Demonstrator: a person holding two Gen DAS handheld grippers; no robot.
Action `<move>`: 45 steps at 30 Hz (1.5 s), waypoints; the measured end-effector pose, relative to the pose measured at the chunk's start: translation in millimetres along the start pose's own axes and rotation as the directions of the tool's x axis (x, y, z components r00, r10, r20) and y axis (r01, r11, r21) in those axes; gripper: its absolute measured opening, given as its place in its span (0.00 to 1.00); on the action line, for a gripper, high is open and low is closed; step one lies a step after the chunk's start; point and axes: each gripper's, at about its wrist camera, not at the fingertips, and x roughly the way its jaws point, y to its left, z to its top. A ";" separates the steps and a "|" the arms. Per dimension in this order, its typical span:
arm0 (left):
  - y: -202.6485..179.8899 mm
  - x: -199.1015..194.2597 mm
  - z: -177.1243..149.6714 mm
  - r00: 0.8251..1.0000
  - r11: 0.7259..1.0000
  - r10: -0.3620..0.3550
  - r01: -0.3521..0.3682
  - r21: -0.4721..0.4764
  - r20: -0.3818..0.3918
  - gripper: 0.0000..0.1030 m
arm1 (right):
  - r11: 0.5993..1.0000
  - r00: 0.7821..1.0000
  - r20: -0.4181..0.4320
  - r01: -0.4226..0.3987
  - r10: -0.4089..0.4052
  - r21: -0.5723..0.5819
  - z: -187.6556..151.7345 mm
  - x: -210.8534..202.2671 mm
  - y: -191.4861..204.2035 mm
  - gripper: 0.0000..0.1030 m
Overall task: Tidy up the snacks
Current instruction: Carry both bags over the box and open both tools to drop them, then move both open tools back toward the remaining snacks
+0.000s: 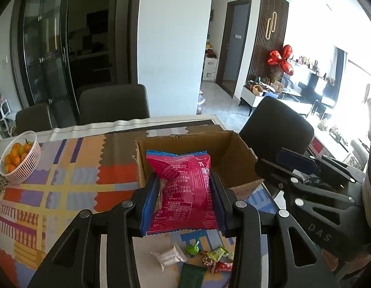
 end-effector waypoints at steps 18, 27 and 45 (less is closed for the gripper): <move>7.3 76.8 33.6 0.993 1.000 0.014 -0.013 0.007 -0.116 0.51 | 0.998 0.994 -0.094 0.054 -0.056 -0.019 22.3 57.5 -11.4 0.30; 11.0 55.3 16.6 0.995 0.998 0.052 -0.050 0.027 -0.082 0.63 | 0.996 0.989 -0.115 0.089 -0.087 0.012 10.6 64.0 -20.2 0.41; -4.9 -19.2 -52.6 0.999 0.998 0.025 -0.023 0.063 -0.038 0.69 | 1.000 0.995 -0.099 0.014 -0.016 -0.014 -41.0 6.2 3.3 0.50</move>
